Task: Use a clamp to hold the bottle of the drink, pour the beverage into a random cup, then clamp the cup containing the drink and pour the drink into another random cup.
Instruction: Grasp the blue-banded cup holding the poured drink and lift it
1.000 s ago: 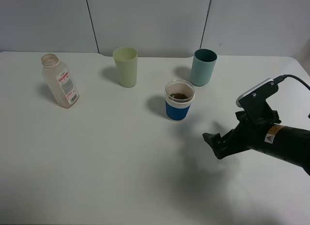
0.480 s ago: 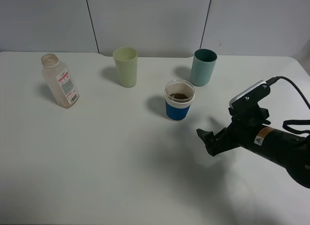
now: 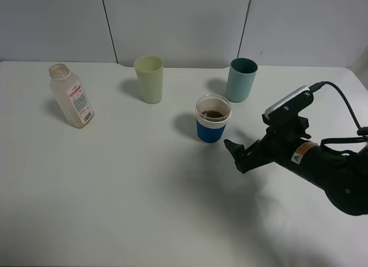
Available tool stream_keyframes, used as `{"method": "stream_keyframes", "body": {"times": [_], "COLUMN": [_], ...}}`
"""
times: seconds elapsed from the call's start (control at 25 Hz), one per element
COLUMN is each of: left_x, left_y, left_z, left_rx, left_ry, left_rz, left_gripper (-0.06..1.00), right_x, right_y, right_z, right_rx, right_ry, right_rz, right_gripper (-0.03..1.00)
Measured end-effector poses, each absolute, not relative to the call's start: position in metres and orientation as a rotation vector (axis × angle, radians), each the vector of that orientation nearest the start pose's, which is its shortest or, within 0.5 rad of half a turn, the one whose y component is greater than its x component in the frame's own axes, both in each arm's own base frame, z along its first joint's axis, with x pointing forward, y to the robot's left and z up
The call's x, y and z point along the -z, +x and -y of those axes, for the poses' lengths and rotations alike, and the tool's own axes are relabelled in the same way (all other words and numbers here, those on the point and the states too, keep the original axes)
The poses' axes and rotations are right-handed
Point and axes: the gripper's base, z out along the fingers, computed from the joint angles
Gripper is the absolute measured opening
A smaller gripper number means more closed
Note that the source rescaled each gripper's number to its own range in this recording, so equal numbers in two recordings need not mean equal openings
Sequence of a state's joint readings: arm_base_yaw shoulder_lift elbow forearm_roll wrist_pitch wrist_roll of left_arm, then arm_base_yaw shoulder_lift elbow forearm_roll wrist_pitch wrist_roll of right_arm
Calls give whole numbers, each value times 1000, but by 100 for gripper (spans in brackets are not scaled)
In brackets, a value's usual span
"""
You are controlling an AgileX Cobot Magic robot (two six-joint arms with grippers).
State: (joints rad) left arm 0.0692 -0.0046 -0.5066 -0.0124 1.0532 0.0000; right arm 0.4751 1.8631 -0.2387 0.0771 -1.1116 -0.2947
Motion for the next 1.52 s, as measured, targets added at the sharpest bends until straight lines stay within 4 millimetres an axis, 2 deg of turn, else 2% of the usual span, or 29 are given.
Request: {"method": "stream_keyframes", "body": {"times": [0.24,0.56,0.92,1.08,1.52], "left_x": [-280,-280,-280,-280,-280], "left_y": [-6,-6,-6,-6,-6], "left_z": [1,1,1,1,1], "left_rx": [-29,-29,-29,-29,-29], "left_ry": [-69,-69,-69,-69,-69], "left_rz": [-2025,-2025,-2025,-2025,-2025], "left_gripper": [99,99,99,99,99], "right_x": [-100,-98,-69,-66,-49], "right_y": [225,224,222,226,259], "right_z": [-110,-114,-116,-120,-142], "right_rx": [-83,-107,-111,-122,-158], "right_ry": [-675,-734,-780,-789,-816], "right_rz": [-1845,-1861,-1888,-1866,-1798], "right_gripper": [100,100,100,100,100]}}
